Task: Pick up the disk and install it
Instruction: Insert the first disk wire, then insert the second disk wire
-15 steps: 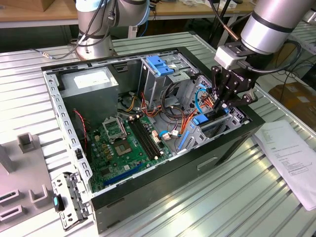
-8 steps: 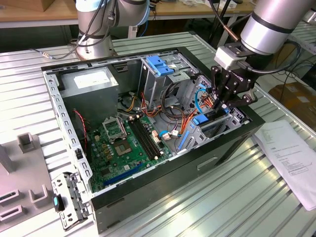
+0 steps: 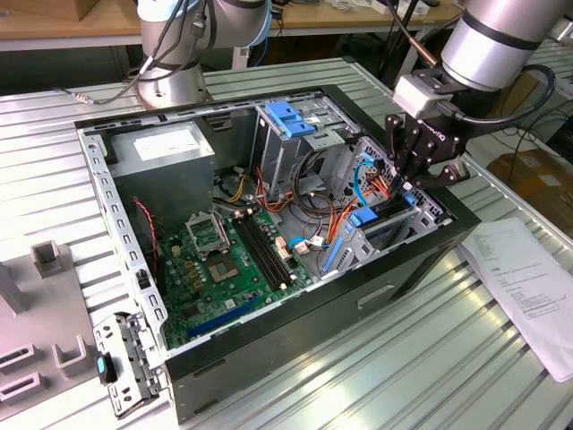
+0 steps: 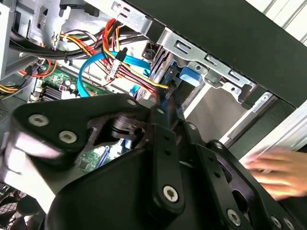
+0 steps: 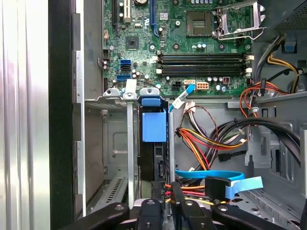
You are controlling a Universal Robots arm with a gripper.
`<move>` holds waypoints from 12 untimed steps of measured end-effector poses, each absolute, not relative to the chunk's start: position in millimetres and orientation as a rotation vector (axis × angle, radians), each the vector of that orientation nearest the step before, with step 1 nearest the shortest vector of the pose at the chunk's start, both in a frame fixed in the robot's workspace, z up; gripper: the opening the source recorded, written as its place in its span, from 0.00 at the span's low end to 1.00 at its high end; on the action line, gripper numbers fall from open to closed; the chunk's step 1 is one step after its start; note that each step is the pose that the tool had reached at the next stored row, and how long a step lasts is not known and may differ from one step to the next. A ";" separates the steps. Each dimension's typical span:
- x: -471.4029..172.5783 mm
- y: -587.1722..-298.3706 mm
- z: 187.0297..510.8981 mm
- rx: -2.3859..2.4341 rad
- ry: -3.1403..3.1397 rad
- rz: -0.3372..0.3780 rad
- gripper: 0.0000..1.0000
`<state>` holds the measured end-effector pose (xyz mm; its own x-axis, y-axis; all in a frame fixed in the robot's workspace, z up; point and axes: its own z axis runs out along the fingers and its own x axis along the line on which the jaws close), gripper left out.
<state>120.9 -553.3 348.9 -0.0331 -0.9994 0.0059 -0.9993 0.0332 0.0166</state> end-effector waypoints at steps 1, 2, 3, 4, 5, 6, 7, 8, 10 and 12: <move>120.9 -553.3 349.0 2.173 -2.246 -0.012 0.11; 120.9 -553.3 349.0 2.173 -2.247 -0.012 0.11; 120.9 -553.3 349.0 2.173 -2.247 -0.012 0.11; 120.9 -553.3 349.0 2.173 -2.247 -0.012 0.11; 120.9 -553.3 349.0 2.173 -2.247 -0.012 0.11; 120.9 -553.3 349.0 2.173 -2.247 -0.012 0.11; 120.9 -553.3 349.0 2.173 -2.247 -0.012 0.11; 120.9 -553.3 349.0 2.173 -2.247 -0.012 0.11; 120.9 -553.3 349.0 2.174 -2.247 -0.011 0.11; 120.9 -553.3 349.0 2.174 -2.247 -0.011 0.11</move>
<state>120.9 -553.3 349.0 -0.0331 -0.9994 0.0061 -0.9993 0.0332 0.0160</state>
